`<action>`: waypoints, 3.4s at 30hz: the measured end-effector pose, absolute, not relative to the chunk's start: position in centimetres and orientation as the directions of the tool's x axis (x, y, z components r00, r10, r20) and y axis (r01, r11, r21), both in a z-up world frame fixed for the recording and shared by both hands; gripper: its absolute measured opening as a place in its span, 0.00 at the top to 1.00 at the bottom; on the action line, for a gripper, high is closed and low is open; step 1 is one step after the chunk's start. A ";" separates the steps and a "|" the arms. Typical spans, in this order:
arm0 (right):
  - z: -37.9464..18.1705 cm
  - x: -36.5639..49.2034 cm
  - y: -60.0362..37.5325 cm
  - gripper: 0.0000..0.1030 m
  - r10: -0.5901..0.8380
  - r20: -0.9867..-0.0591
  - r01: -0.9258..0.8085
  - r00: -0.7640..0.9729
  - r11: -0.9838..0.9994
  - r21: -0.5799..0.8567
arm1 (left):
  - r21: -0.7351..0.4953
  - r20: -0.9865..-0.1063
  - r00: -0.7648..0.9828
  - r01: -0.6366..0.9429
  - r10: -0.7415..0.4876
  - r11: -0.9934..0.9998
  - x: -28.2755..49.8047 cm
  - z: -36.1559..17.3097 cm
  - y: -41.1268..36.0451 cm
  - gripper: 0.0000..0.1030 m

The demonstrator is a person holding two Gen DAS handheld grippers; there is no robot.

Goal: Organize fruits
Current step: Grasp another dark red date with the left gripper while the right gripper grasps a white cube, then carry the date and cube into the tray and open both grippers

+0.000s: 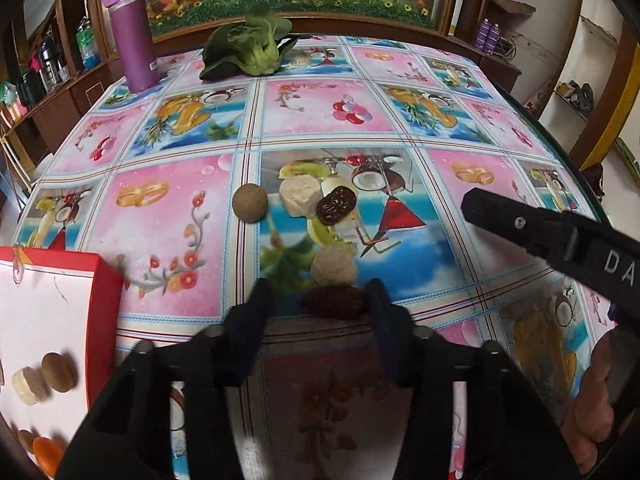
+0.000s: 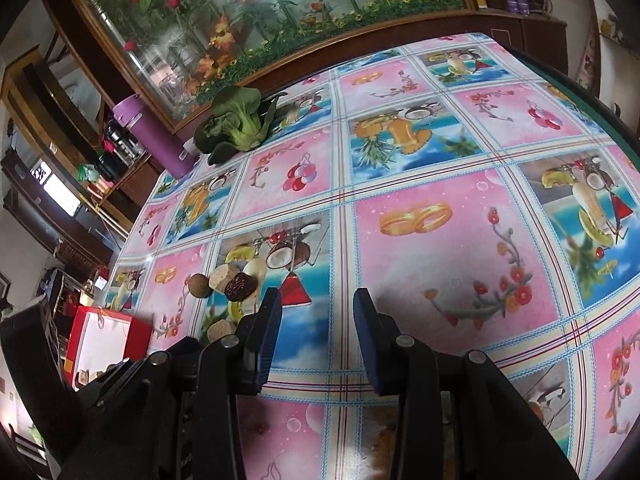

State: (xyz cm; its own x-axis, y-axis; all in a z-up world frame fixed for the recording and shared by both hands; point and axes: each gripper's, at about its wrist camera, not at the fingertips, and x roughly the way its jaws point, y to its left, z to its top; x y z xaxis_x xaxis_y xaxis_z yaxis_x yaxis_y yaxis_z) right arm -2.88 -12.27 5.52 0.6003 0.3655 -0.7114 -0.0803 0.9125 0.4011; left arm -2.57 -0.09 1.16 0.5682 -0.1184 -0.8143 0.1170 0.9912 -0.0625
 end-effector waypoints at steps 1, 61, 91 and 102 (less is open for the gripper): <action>5.5 -3.0 -11.8 0.65 0.367 -0.714 -0.100 0.596 0.917 0.387 | -0.061 -0.812 0.570 0.125 -0.122 0.990 -2.7 1.2 0.0 0.65; 8.4 -9.0 10.3 0.86 0.572 -0.682 -0.601 0.455 0.763 0.239 | -0.073 -0.723 0.681 -0.241 0.115 0.968 -13.4 7.4 21.0 0.65; 6.0 -6.6 18.3 0.69 0.494 -0.798 -0.631 0.346 0.752 0.191 | -0.006 -0.835 0.508 -0.393 0.211 0.920 -9.9 3.2 27.5 0.40; 9.9 -5.5 7.4 0.52 0.531 -0.689 -0.524 0.494 0.813 0.252 | -0.009 -0.760 0.613 -0.340 0.214 0.940 -11.8 7.3 24.3 0.25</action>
State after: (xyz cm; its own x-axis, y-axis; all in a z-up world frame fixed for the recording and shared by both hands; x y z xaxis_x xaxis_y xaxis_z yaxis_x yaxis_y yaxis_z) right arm -5.49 7.36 9.89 0.4936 0.5313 -0.6886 -0.5242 0.8135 0.2519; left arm -11.78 24.29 7.26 0.6134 0.2141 -0.7602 -0.3400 0.9404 -0.0094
